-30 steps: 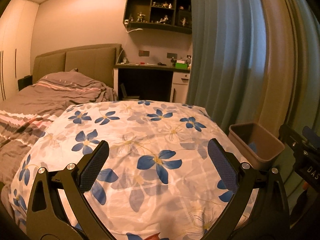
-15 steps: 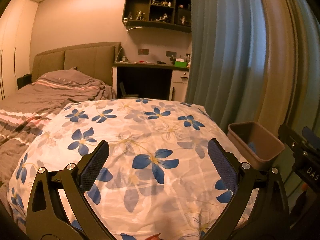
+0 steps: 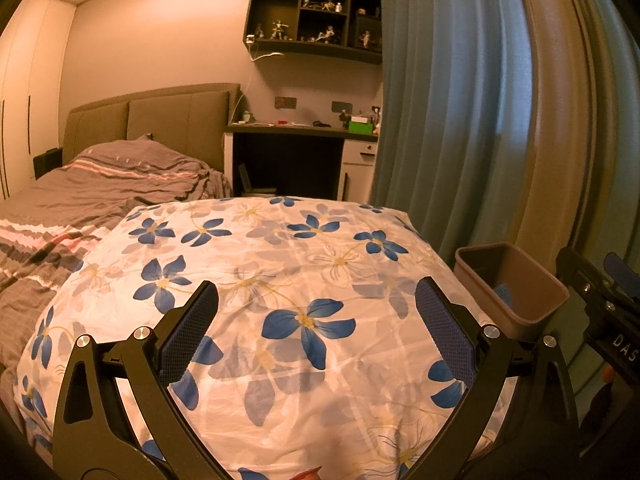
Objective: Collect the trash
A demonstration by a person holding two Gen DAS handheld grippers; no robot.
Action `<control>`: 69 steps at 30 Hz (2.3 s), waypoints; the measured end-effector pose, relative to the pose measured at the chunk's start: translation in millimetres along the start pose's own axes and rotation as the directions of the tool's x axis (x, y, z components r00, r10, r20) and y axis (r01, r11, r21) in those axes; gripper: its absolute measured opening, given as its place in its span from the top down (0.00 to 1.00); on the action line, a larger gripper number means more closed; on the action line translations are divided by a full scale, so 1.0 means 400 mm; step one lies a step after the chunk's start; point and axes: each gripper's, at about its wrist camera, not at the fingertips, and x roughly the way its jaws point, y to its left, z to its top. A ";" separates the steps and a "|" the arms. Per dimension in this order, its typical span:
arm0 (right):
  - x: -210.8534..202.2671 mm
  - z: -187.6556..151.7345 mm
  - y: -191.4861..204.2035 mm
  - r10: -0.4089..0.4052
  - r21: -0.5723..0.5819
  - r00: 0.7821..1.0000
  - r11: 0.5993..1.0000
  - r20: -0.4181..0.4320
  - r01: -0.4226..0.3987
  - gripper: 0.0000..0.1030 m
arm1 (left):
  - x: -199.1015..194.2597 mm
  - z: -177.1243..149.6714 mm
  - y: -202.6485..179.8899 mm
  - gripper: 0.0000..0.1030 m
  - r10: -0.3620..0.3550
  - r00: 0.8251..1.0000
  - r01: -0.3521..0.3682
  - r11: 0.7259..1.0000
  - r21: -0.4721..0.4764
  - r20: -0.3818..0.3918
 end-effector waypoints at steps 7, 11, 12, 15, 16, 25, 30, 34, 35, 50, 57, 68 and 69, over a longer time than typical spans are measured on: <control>0.004 0.002 -0.008 -0.002 0.003 1.000 1.000 0.000 0.002 0.05 | 0.001 0.000 -0.007 0.06 -0.001 1.000 0.001 1.000 0.002 0.000; 0.004 0.005 -0.013 -0.004 0.006 1.000 1.000 0.002 0.004 0.05 | 0.001 0.000 -0.007 0.06 -0.002 1.000 0.002 1.000 0.001 -0.001; 0.008 0.007 -0.015 -0.005 0.006 1.000 1.000 0.001 0.005 0.05 | 0.001 0.000 -0.009 0.06 -0.001 1.000 0.001 1.000 0.002 -0.001; 0.008 0.007 -0.017 -0.005 0.006 1.000 1.000 0.001 0.005 0.05 | 0.001 0.000 -0.010 0.06 -0.002 1.000 0.002 1.000 0.002 0.000; 0.008 0.007 -0.016 -0.005 0.006 1.000 1.000 0.001 0.005 0.05 | 0.001 0.000 -0.009 0.06 -0.002 1.000 0.002 1.000 0.002 0.000; 0.008 0.007 -0.018 -0.004 0.006 1.000 1.000 0.001 0.004 0.05 | 0.002 0.000 -0.014 0.06 -0.002 1.000 0.002 1.000 0.003 -0.001; 0.008 0.007 -0.018 -0.004 0.006 1.000 1.000 0.001 0.004 0.05 | 0.002 0.000 -0.015 0.06 0.000 1.000 0.000 1.000 0.003 -0.001; 0.008 0.008 -0.022 -0.006 0.006 1.000 1.000 0.001 0.006 0.05 | 0.002 -0.001 -0.021 0.06 -0.003 1.000 0.003 1.000 0.006 0.001; 0.007 0.007 -0.022 -0.006 0.006 1.000 1.000 0.002 0.006 0.05 | 0.003 -0.001 -0.023 0.06 -0.005 1.000 0.005 1.000 0.005 0.002; 0.007 0.006 -0.027 -0.009 0.006 1.000 1.000 0.002 0.009 0.05 | 0.007 -0.001 -0.039 0.06 -0.007 1.000 0.007 1.000 0.008 0.003; 0.007 0.007 -0.027 -0.010 0.005 1.000 1.000 0.003 0.010 0.05 | 0.007 -0.002 -0.043 0.06 -0.010 1.000 0.010 1.000 0.010 0.001; 0.010 0.001 -0.034 -0.013 0.008 1.000 1.000 0.003 0.013 0.05 | 0.008 -0.003 -0.042 0.06 -0.017 1.000 0.017 1.000 0.010 -0.001; 0.011 0.000 -0.036 -0.013 0.008 1.000 1.000 0.002 0.013 0.05 | 0.008 -0.003 -0.043 0.06 -0.017 1.000 0.017 1.000 0.010 -0.001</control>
